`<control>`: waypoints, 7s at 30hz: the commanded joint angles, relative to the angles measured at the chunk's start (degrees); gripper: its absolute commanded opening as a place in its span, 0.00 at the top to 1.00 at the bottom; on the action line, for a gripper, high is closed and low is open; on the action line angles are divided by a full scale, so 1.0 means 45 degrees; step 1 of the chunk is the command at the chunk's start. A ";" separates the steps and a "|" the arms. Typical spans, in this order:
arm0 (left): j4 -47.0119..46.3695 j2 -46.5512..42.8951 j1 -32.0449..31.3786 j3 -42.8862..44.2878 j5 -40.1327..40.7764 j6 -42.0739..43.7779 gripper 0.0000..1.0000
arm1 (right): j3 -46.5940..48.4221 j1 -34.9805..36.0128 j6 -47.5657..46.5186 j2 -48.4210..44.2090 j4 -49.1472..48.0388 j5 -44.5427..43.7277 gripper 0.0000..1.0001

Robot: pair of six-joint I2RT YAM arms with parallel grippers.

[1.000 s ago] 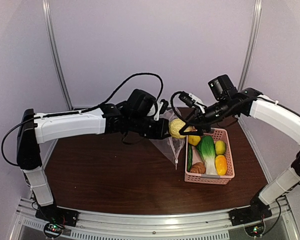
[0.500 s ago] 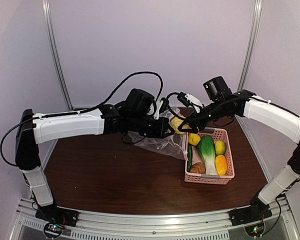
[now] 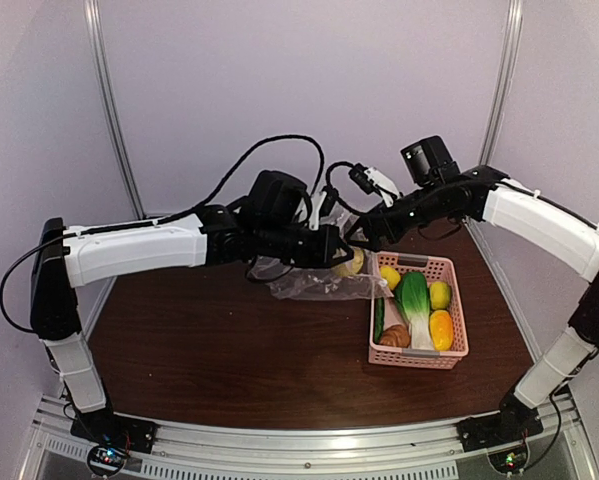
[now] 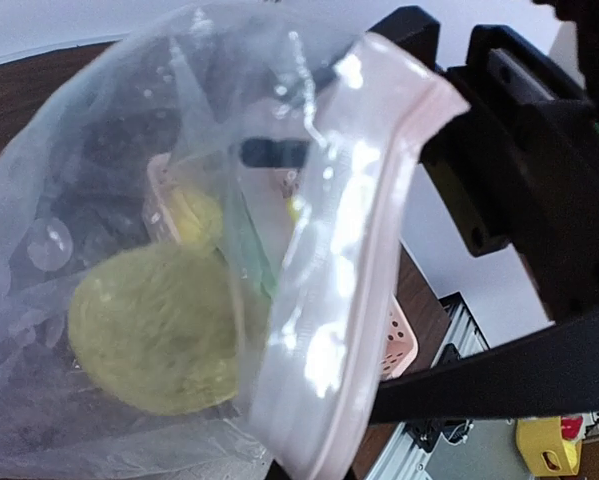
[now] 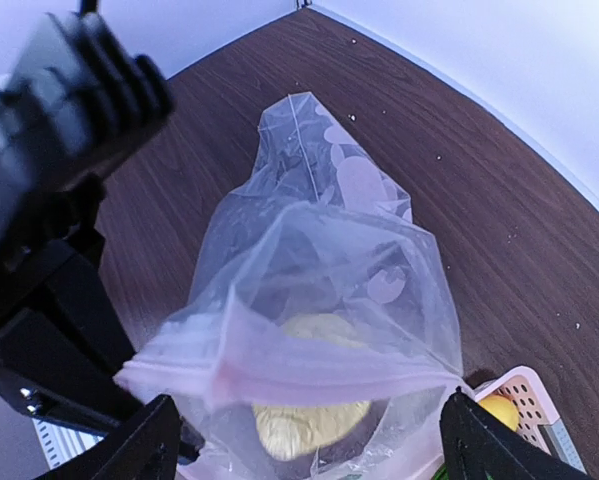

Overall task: Place the food in the zip-top bag and seal the zipper
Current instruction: Place the fake fruit in the zipper food storage bag, then pick up the fake fruit from the bin, then place the fake fruit in the zipper food storage bag, then pick up the fake fruit from the bin.

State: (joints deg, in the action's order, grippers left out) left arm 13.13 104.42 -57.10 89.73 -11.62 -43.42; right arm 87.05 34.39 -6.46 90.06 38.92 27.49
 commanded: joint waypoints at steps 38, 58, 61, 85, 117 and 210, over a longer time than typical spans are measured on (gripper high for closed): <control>0.1038 -0.1623 0.0726 -0.0898 0.0625 0.0685 1.00 | -0.2438 -0.3612 -0.2438 0.2334 -0.0715 -0.1743 0.20; 0.0924 -0.1642 0.0717 -0.1057 0.0722 0.0684 1.00 | -0.1991 -0.3343 -0.2168 0.3434 -0.0850 -0.0905 0.53; 0.0923 -0.1584 0.0717 -0.1016 0.0682 0.0684 1.00 | -0.2093 -0.3346 -0.2208 0.2641 -0.0606 -0.0916 0.58; 0.0347 -0.0522 0.0707 -0.0108 -0.0246 0.0182 1.00 | -0.0693 -0.0028 -0.3189 -0.2044 0.2370 0.6339 0.58; 0.0555 -0.1041 0.0469 -0.0286 -0.0732 0.0470 1.00 | -0.1189 -0.1047 -0.1045 -0.0528 -0.0648 0.3701 0.63; 0.0573 -0.0666 0.0658 -0.0116 -0.0334 0.0733 1.00 | -0.1605 -0.4898 -0.5988 -0.3382 0.4804 0.2065 0.57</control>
State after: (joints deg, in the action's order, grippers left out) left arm 18.74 99.68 -54.37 87.81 -11.97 -39.57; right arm 77.49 11.16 -35.29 77.12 55.59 20.43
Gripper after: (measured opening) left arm 0.014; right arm 0.475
